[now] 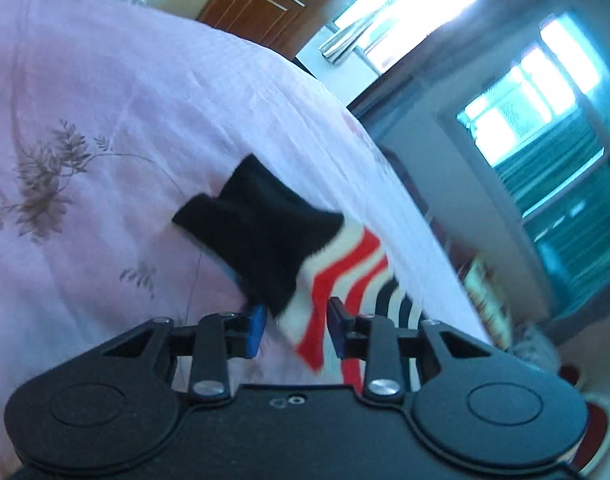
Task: Fold small clothes
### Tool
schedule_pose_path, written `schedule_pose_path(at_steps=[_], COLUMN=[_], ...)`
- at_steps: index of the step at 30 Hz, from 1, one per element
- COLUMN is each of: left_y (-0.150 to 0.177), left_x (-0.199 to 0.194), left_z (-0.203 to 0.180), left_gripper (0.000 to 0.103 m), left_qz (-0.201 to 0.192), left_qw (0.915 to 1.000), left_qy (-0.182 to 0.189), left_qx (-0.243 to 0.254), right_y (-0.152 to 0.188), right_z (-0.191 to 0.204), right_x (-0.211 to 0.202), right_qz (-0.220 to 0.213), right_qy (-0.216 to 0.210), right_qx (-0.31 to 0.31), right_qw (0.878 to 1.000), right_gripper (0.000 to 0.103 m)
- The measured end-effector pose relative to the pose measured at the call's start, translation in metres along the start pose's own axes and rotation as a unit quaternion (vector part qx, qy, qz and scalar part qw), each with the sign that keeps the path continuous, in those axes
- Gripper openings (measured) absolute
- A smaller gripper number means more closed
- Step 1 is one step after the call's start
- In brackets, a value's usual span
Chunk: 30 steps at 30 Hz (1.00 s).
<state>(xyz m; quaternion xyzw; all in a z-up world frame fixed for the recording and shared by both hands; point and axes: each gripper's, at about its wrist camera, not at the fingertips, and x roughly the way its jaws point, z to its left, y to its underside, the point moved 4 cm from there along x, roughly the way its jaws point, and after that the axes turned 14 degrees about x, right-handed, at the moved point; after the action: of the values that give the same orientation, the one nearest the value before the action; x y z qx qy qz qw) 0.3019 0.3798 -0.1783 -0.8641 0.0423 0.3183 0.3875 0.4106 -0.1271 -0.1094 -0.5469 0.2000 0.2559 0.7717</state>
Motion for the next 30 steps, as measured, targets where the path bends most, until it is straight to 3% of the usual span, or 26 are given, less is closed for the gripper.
schedule_pose_path(at_steps=[2, 3, 6, 8, 12, 16, 18, 19, 22, 27, 30], left_y=[-0.004, -0.003, -0.012, -0.023, -0.026, -0.025, -0.010, 0.005, 0.036, 0.087, 0.117], left_x=[0.007, 0.013, 0.014, -0.001, 0.001, -0.004, 0.006, 0.014, 0.015, 0.023, 0.038], left_z=[0.006, 0.008, -0.005, -0.022, -0.028, -0.077, -0.115, -0.136, -0.194, -0.286, -0.315], left_gripper=[0.024, 0.006, 0.004, 0.004, 0.004, 0.004, 0.004, 0.004, 0.004, 0.004, 0.004], left_qz=[-0.012, -0.014, -0.014, -0.047, -0.027, -0.043, -0.011, 0.016, 0.011, 0.027, 0.051], left_qw=[0.9998, 0.9999, 0.9998, 0.9985, 0.9995, 0.9937, 0.9855, 0.9764, 0.9554, 0.9227, 0.9091], left_qy=[0.009, 0.005, -0.013, 0.001, -0.015, -0.008, 0.015, 0.020, 0.045, 0.115, 0.145], left_qx=[-0.012, -0.008, 0.004, 0.029, 0.009, 0.103, 0.169, 0.214, 0.292, 0.367, 0.387], right_y=[0.000, -0.001, 0.008, 0.009, 0.007, 0.008, 0.008, 0.006, 0.000, -0.012, -0.019], right_z=[0.001, -0.001, -0.003, 0.000, -0.002, -0.008, -0.009, -0.009, -0.015, -0.031, -0.048], right_x=[0.007, 0.013, 0.039, 0.039, 0.033, 0.022, 0.016, 0.015, 0.009, -0.006, -0.014], right_qz=[0.008, 0.016, 0.071, 0.072, 0.072, 0.060, 0.053, 0.050, 0.044, 0.030, 0.020], right_qy=[0.006, 0.012, 0.032, 0.036, 0.026, 0.006, -0.002, -0.007, -0.016, -0.028, -0.026], right_qx=[0.020, 0.029, 0.028, 0.010, 0.018, 0.024, 0.024, 0.027, 0.038, 0.052, 0.065], right_qw=[1.000, 0.999, 0.997, 0.997, 0.997, 0.998, 0.998, 0.998, 0.998, 0.998, 0.997], right_gripper=[0.038, 0.038, 0.037, 0.037, 0.037, 0.037, 0.037, 0.037, 0.037, 0.037, 0.038])
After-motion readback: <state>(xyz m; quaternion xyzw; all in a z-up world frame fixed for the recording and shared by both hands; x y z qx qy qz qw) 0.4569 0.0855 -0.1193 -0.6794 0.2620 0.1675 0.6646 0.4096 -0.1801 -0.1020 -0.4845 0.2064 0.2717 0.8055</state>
